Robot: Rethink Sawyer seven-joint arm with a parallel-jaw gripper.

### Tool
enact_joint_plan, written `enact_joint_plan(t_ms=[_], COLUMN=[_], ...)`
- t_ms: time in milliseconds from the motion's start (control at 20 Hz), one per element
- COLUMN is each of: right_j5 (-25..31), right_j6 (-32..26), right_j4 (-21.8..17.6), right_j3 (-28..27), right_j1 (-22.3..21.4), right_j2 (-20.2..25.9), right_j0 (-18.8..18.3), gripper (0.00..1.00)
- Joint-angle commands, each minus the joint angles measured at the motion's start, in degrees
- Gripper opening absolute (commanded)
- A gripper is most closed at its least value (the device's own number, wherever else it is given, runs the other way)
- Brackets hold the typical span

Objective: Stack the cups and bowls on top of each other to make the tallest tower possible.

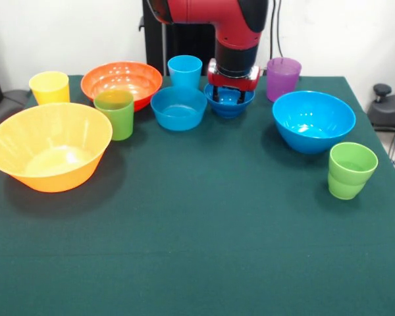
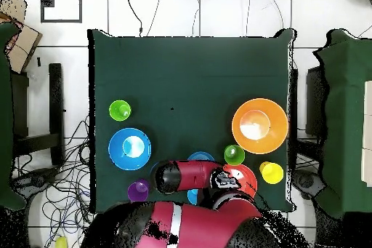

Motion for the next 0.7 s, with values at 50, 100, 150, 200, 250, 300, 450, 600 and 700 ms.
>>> enact_joint_plan(t_ms=[50,100,150,200,250,300,450,600,700], right_j5=[-4.31,-3.93,-3.53,-3.25,-3.06,-2.72,-1.87,-1.57,-1.43], right_j6=[2.42,2.63,2.79,2.94,3.20,3.39,3.74,4.17,4.46], right_j4=[-0.04,0.23,0.47,0.68,0.86,1.07,1.53,1.83,2.00], right_j3=[-14.08,-13.77,-13.48,-13.19,-12.98,-12.74,-12.23,-12.24,-11.94], right_j1=[2.14,1.71,1.31,0.97,0.67,0.27,-0.50,-0.45,-0.78], right_j2=[4.52,4.55,4.58,4.62,4.48,4.42,4.38,4.11,4.05], right_j0=[-0.09,0.02,0.09,0.11,0.31,0.45,0.69,0.93,1.03], gripper=[1.00,1.00,1.00,1.00,1.00,1.00,1.00,1.00,1.00])
